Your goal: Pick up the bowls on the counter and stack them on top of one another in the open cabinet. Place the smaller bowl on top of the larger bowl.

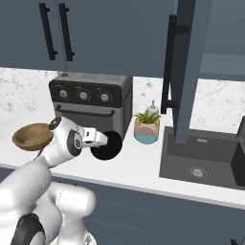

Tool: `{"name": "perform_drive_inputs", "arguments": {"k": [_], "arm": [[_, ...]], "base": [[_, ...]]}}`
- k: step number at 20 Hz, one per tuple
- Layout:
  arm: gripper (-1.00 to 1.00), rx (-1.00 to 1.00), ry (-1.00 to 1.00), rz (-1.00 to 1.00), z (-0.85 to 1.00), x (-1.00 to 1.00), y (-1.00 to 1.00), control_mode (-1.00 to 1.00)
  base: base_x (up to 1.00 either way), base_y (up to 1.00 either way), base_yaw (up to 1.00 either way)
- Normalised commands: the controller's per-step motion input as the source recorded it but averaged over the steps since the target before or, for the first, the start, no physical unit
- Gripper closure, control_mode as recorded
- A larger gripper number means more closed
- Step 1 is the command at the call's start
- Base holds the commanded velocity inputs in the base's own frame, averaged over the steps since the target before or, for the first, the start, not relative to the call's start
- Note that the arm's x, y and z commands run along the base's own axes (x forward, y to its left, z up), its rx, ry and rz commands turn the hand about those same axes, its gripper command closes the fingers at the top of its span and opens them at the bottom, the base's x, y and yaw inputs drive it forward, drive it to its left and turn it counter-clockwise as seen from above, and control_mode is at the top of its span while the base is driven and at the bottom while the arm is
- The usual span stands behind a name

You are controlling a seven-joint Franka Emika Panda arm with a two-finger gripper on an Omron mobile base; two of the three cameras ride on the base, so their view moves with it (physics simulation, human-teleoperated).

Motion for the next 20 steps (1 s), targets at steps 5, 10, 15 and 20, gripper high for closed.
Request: {"name": "perform_drive_inputs", "arguments": {"k": [5, 10, 15, 20], "arm": [[1.00, -0.19, 0.02, 0.10, 1.00, -0.33, 1.00, -1.00], [1.00, -0.11, 0.10, 0.22, 0.86, -0.08, 1.00, -1.00], [1.00, -0.04, 0.16, 0.32, 0.57, 0.00, 1.00, -1.00], [1.00, 0.00, 0.21, 0.32, 0.27, 0.00, 1.00, -1.00]], "base": [[0.00, 0.00, 0.00], [0.00, 0.00, 0.00], [0.00, 0.00, 0.00], [0.00, 0.00, 0.00]]}}
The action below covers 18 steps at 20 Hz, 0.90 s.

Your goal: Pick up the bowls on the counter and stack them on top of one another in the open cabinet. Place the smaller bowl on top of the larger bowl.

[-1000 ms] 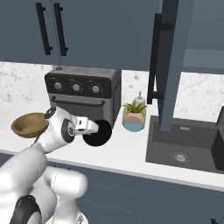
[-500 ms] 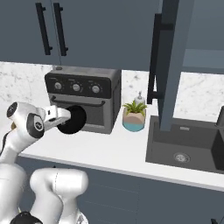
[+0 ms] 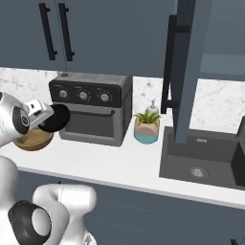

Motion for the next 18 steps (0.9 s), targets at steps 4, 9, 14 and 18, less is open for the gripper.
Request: {"name": "perform_drive_inputs", "arguments": {"k": [4, 9, 14, 18], "arm": [[1.00, 0.00, 0.23, 0.35, 0.01, -0.09, 1.00, -1.00], [1.00, -0.06, 0.13, 0.37, -0.10, -0.36, 1.00, -1.00], [1.00, -0.07, 0.00, 0.28, -0.38, -0.07, 0.81, -1.00], [1.00, -0.04, 0.00, 0.17, -0.36, 0.25, 0.49, -1.00]], "base": [[0.00, 0.00, 0.00], [0.00, 0.00, 0.00], [0.00, 0.00, 0.00], [0.00, 0.00, 0.00]]}}
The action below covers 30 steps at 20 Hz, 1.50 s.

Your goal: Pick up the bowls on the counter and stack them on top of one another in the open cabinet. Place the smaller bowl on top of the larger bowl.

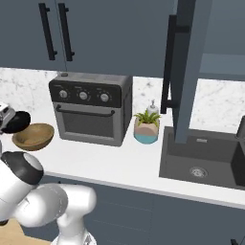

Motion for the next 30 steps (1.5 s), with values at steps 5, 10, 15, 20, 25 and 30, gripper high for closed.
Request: {"name": "perform_drive_inputs", "arguments": {"k": [5, 10, 15, 20, 25, 30], "arm": [[1.00, -0.05, 0.00, 0.08, -0.34, 0.49, 0.21, -1.00], [1.00, -0.05, 0.00, 0.04, -0.39, 0.36, 0.00, -1.00], [1.00, -0.06, 0.03, 0.01, -0.41, 0.23, 0.00, -1.00], [1.00, -0.04, 0.02, 0.00, -0.37, 0.44, 0.00, -1.00], [-1.00, 0.00, 0.00, 0.00, -0.05, 0.21, 0.00, -1.00], [-1.00, 0.00, 0.00, 0.00, 0.34, -0.04, 0.09, -1.00]], "base": [[0.00, 0.00, 0.00], [0.00, 0.00, 0.00], [0.00, 0.00, 0.00], [0.00, 0.00, 0.00], [0.00, 0.00, 0.00], [0.00, 0.00, 0.00]]}}
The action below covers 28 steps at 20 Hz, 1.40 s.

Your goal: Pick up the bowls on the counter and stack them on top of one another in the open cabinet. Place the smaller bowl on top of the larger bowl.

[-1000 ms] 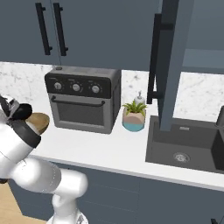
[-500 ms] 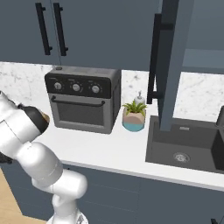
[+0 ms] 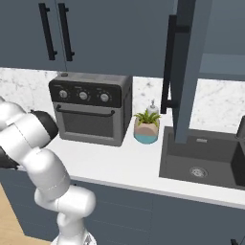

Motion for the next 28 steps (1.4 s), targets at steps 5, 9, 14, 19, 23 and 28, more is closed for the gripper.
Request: {"name": "perform_drive_inputs", "arguments": {"k": [5, 9, 14, 19, 23, 28], "arm": [[-1.00, -0.01, 0.14, 0.00, 0.33, -0.61, 0.11, -1.00], [-1.00, -0.10, 0.44, 0.00, -0.46, -0.21, 0.00, -1.00], [-1.00, -0.12, 0.18, 0.00, -0.47, 0.16, -0.05, -1.00], [-1.00, -0.03, -0.02, 0.01, -0.20, 0.56, -0.05, -1.00], [-1.00, 0.00, -0.11, 0.04, -0.03, 0.07, 0.00, -1.00], [-1.00, 0.00, -0.10, 0.04, -0.01, 0.00, 0.00, -1.00]], "base": [[0.00, 0.00, 0.00], [0.00, 0.00, 0.00], [0.00, 0.00, 0.00], [0.00, 0.00, 0.00], [0.00, 0.00, 0.00], [0.00, 0.00, 0.00]]}}
